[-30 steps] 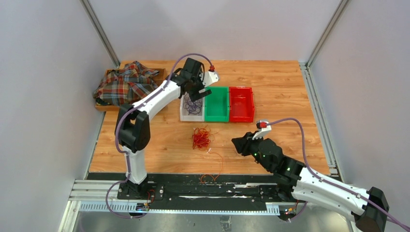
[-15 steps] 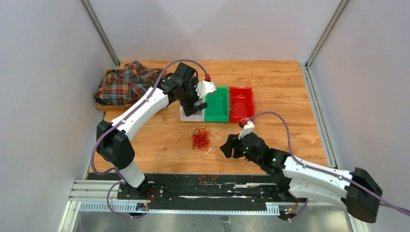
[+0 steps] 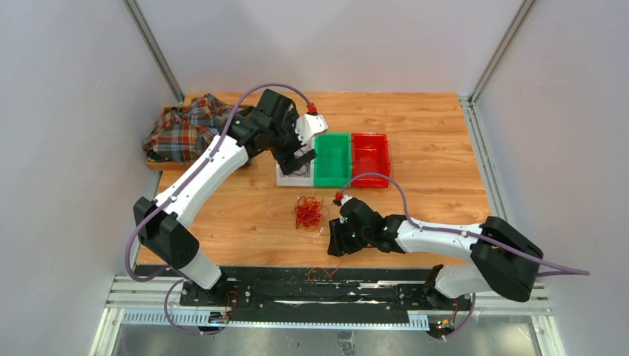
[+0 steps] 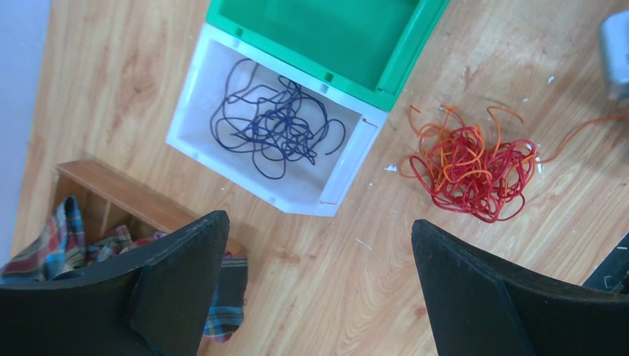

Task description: Untangle the cables

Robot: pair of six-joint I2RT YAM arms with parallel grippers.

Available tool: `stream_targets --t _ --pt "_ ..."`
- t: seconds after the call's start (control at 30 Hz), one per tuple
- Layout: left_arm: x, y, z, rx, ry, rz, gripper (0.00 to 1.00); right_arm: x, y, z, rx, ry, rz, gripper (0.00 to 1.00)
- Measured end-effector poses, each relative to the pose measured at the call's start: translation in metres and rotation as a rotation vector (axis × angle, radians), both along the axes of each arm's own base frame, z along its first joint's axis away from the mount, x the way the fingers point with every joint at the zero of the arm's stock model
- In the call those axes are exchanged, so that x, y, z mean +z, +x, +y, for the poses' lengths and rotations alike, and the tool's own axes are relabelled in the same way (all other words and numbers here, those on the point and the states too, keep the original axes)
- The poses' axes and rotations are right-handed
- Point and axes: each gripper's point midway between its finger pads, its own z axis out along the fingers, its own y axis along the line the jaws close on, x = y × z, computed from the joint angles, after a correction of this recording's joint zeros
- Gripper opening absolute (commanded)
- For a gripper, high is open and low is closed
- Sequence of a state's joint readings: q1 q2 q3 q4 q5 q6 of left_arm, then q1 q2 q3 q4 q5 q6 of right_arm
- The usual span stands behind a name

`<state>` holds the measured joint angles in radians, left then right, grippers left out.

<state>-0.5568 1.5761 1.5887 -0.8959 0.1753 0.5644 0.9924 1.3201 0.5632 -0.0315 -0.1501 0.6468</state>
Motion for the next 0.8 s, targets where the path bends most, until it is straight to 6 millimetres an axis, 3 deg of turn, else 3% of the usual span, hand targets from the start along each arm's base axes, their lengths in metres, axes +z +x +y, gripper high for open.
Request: stream_targets --t 0.17,0.23,0.4,0.53,0.63,0.8 --pt "0.022 0.001 -0.002 -0.004 -0.032 -0.044 0.98 -0.005 -0.006 0.001 0.027 -0.025 0.042 0.26" --pt "0.024 0.0 -0.001 -0.004 -0.035 -0.048 0.98 -0.002 -0.005 0.003 0.033 -0.022 0.04 0.25" --pt "0.022 -0.003 0.0 -0.005 -0.026 -0.032 0.98 0.011 0.004 -0.001 0.035 -0.045 0.02 0.41" --pt "0.021 -0.004 0.0 -0.01 -0.026 -0.028 0.98 0.032 0.017 -0.015 -0.001 -0.025 -0.024 0.54" --pt "0.021 -0.005 0.0 -0.014 -0.028 -0.025 0.98 0.038 0.022 -0.023 -0.024 -0.021 -0.033 0.57" --pt "0.021 -0.006 -0.001 -0.017 -0.03 -0.021 0.98 0.022 0.011 -0.022 0.006 -0.043 0.054 0.54"
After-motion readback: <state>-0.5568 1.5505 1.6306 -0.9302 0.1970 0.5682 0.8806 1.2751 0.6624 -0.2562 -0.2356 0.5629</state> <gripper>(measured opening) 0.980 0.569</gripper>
